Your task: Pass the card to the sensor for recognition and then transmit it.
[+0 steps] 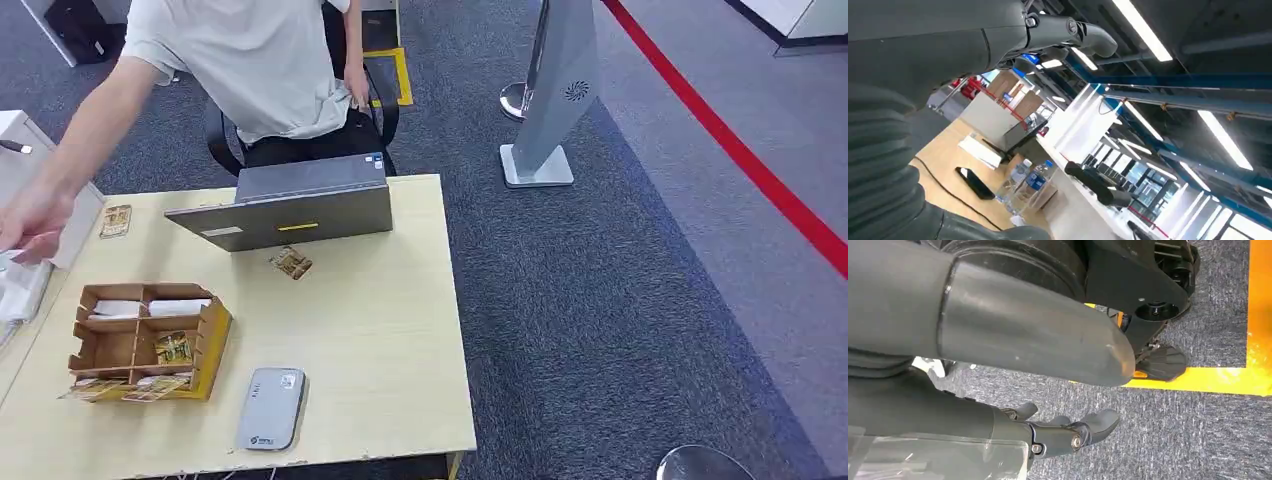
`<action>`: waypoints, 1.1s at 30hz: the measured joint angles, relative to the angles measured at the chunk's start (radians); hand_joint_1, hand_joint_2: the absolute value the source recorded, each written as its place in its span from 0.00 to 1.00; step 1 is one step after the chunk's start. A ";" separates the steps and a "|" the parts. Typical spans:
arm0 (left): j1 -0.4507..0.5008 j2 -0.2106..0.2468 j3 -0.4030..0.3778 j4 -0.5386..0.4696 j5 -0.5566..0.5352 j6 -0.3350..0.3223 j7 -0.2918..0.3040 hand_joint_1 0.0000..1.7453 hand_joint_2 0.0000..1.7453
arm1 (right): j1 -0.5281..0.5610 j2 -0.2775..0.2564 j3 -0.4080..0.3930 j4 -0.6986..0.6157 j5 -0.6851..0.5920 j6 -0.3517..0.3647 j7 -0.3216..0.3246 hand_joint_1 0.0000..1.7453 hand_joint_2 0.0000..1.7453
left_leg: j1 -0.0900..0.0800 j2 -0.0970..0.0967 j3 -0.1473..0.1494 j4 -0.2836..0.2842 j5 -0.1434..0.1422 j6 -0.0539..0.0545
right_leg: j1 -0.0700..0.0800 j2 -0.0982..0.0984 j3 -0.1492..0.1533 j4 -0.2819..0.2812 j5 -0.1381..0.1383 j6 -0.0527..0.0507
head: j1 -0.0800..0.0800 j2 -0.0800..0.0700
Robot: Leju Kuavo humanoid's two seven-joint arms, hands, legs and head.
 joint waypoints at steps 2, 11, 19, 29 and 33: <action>-0.034 0.031 -0.020 0.052 -0.036 0.002 0.022 0.00 1.00 | -0.001 0.000 0.000 0.002 0.000 0.002 0.000 0.00 0.00 | 0.000 0.000 0.000 0.000 0.000 0.000 | 0.000 0.000 0.000 0.000 0.000 0.000 | 0.000 0.000; -0.182 0.156 -0.095 0.285 -0.154 0.012 0.107 0.00 1.00 | -0.003 0.000 0.000 0.005 0.002 0.011 0.007 0.00 0.00 | 0.000 0.001 0.000 0.000 0.001 0.000 | 0.000 0.001 0.000 0.000 0.001 0.000 | 0.000 0.000; -0.221 0.188 -0.118 0.354 -0.160 0.011 0.124 0.00 0.00 | -0.003 0.000 0.000 0.005 0.002 0.012 0.007 0.00 0.00 | 0.000 0.002 -0.001 0.000 0.001 0.000 | 0.000 0.002 -0.001 0.000 0.001 0.000 | 0.000 0.000; -0.325 0.307 -0.264 0.565 -0.189 -0.008 0.192 0.00 1.00 | -0.004 0.000 0.000 0.008 0.018 0.021 0.001 0.00 0.00 | 0.000 0.003 -0.003 0.000 0.001 0.001 | 0.000 0.003 -0.003 0.000 0.002 0.000 | 0.000 0.000; -0.326 0.310 -0.268 0.574 -0.189 -0.008 0.192 0.00 1.00 | -0.005 0.000 0.000 0.008 0.018 0.021 0.001 0.00 0.00 | 0.000 0.004 -0.003 0.000 0.001 0.001 | 0.000 0.003 -0.003 0.000 0.002 -0.001 | 0.000 0.000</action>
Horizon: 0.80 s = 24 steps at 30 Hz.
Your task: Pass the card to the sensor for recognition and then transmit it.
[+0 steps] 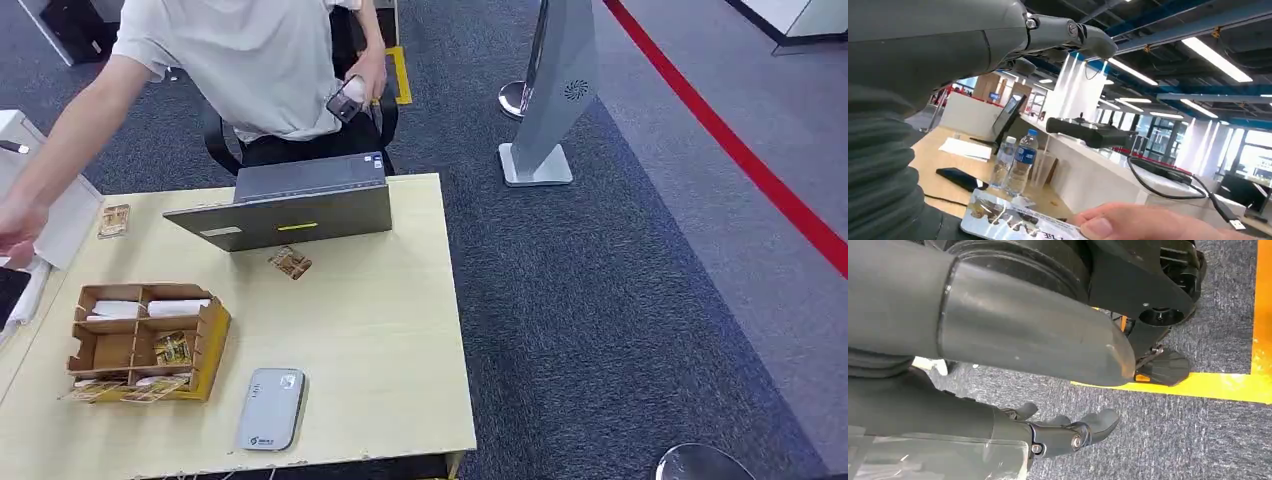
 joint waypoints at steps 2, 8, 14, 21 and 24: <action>0.000 0.003 -0.001 0.003 0.000 0.000 0.000 0.00 1.00 | 0.000 0.000 0.000 0.000 0.000 0.000 0.000 0.00 0.00 | 0.000 0.001 0.000 0.000 0.000 0.000 | 0.000 0.000 0.000 0.000 0.000 0.000 | 0.000 0.000; -0.001 0.006 -0.006 0.008 0.000 0.000 0.000 0.00 1.00 | 0.000 0.000 0.000 0.001 0.000 0.000 0.000 0.00 0.00 | 0.000 0.001 0.000 0.000 0.000 0.000 | 0.000 0.000 0.000 0.000 0.000 0.000 | 0.000 0.000; -0.001 0.006 -0.007 0.010 0.000 0.000 0.000 0.00 1.00 | 0.000 0.000 0.000 0.002 0.000 0.000 0.000 0.00 0.00 | 0.000 0.001 0.000 0.000 0.000 0.000 | 0.000 0.000 -0.001 0.000 0.000 0.000 | 0.000 0.000; -0.001 0.007 -0.014 0.010 -0.009 0.000 0.014 0.00 1.00 | 0.000 0.000 0.000 0.002 0.000 0.000 0.000 0.00 0.00 | 0.000 0.001 -0.001 0.000 0.000 0.000 | 0.000 0.000 -0.001 0.000 0.001 0.000 | 0.000 0.000; -0.001 0.008 -0.015 0.010 -0.011 0.000 0.017 0.00 1.00 | 0.000 0.000 0.000 0.003 0.001 0.002 -0.001 0.00 0.00 | 0.000 0.001 -0.001 0.000 0.000 0.000 | 0.000 0.000 -0.001 0.000 0.001 0.000 | 0.000 0.000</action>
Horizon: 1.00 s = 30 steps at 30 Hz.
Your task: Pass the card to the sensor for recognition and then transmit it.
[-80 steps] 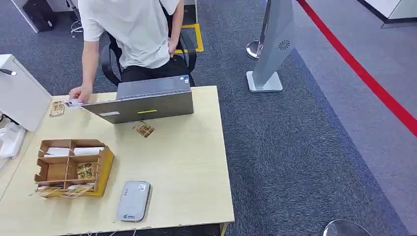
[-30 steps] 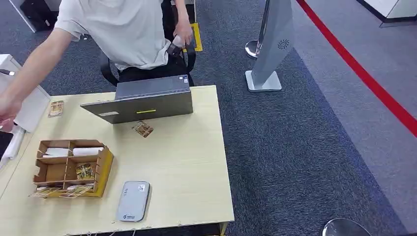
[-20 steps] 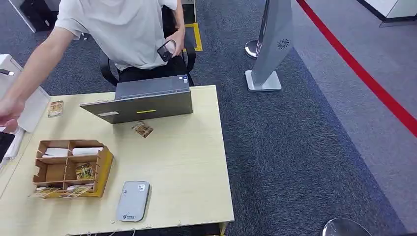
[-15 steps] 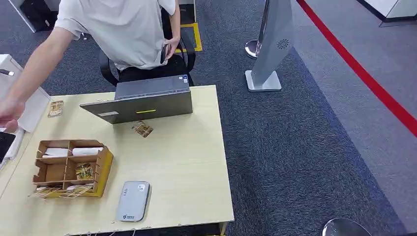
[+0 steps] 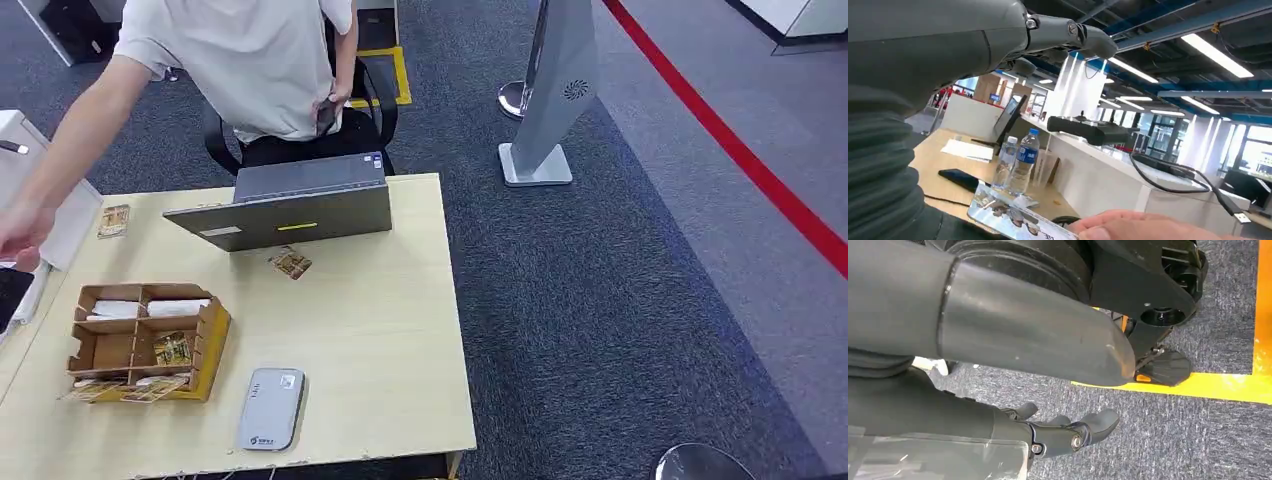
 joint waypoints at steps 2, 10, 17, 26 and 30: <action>0.000 0.002 0.000 0.000 0.000 0.001 0.000 0.00 1.00 | 0.000 0.000 0.000 0.000 0.000 0.000 0.000 0.00 0.00 | 0.000 0.000 0.000 0.000 0.000 0.000 | 0.000 0.000 0.000 0.000 0.000 0.000 | 0.000 0.000; 0.000 0.008 0.000 0.004 0.000 0.015 -0.003 0.00 1.00 | -0.001 0.000 0.000 0.002 0.000 0.000 0.000 0.00 0.00 | 0.000 0.000 0.000 0.000 0.000 0.000 | 0.000 0.000 0.000 0.000 0.000 0.000 | 0.000 0.000; 0.000 0.011 0.000 0.009 -0.003 0.017 -0.003 0.00 1.00 | -0.001 0.000 0.000 0.002 0.000 0.000 0.000 0.00 0.00 | 0.000 0.000 0.000 0.000 0.000 0.000 | 0.000 0.000 0.000 0.000 0.000 0.000 | 0.000 0.000; 0.000 0.013 0.000 0.014 -0.007 0.018 -0.006 0.00 1.00 | -0.002 0.000 0.000 0.002 -0.001 0.000 0.000 0.00 0.00 | 0.000 0.000 -0.001 0.000 0.000 0.000 | 0.000 0.000 -0.001 0.000 0.000 0.000 | 0.000 0.000; 0.000 0.014 0.000 0.015 -0.015 0.018 -0.001 1.00 1.00 | -0.002 0.000 0.000 0.002 0.000 0.000 0.000 0.00 0.00 | 0.000 0.000 -0.001 0.000 0.000 0.000 | 0.000 0.000 -0.001 0.000 0.000 0.000 | 0.000 0.000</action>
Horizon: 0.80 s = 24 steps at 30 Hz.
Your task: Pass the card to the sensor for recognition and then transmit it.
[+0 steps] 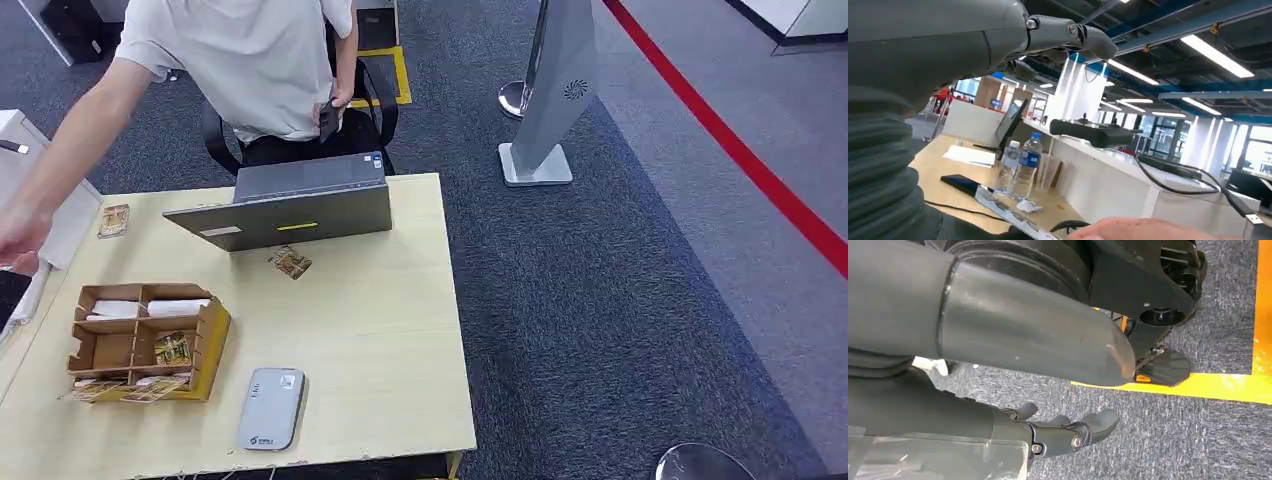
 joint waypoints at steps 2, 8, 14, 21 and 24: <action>0.000 0.000 0.000 0.000 0.002 0.000 -0.005 1.00 0.00 | 0.000 0.000 0.000 0.000 0.000 0.000 0.000 0.00 0.00 | 0.000 0.000 0.000 0.000 0.000 0.000 | 0.000 0.000 0.000 0.000 0.000 0.000 | 0.000 0.000; 0.004 0.000 0.000 0.000 0.006 0.000 -0.018 1.00 0.00 | 0.000 0.000 0.000 0.000 0.000 0.000 0.000 0.00 0.00 | 0.000 0.000 0.000 0.000 0.000 0.000 | 0.000 0.000 0.000 0.000 0.000 0.000 | 0.000 0.000; 0.005 0.000 0.000 0.000 0.009 0.003 -0.019 1.00 0.00 | 0.000 0.000 0.000 0.000 0.000 0.000 0.000 0.00 0.00 | 0.000 0.000 0.000 0.000 0.000 0.000 | 0.000 0.000 0.000 0.000 0.000 0.000 | 0.000 0.000; 0.005 0.000 -0.001 0.000 0.003 0.006 -0.018 1.00 0.00 | -0.001 0.001 -0.001 0.000 0.000 -0.001 0.000 0.00 0.00 | 0.000 0.000 0.000 0.000 0.000 0.000 | 0.000 0.000 0.000 0.000 0.000 0.000 | 0.000 0.000; 0.002 -0.002 -0.003 0.002 -0.003 -0.001 -0.016 1.00 0.00 | -0.001 0.001 -0.001 0.000 0.000 -0.001 0.000 0.00 0.00 | 0.000 0.000 0.000 0.000 0.000 0.000 | 0.000 0.000 -0.001 0.000 0.000 0.000 | 0.000 0.000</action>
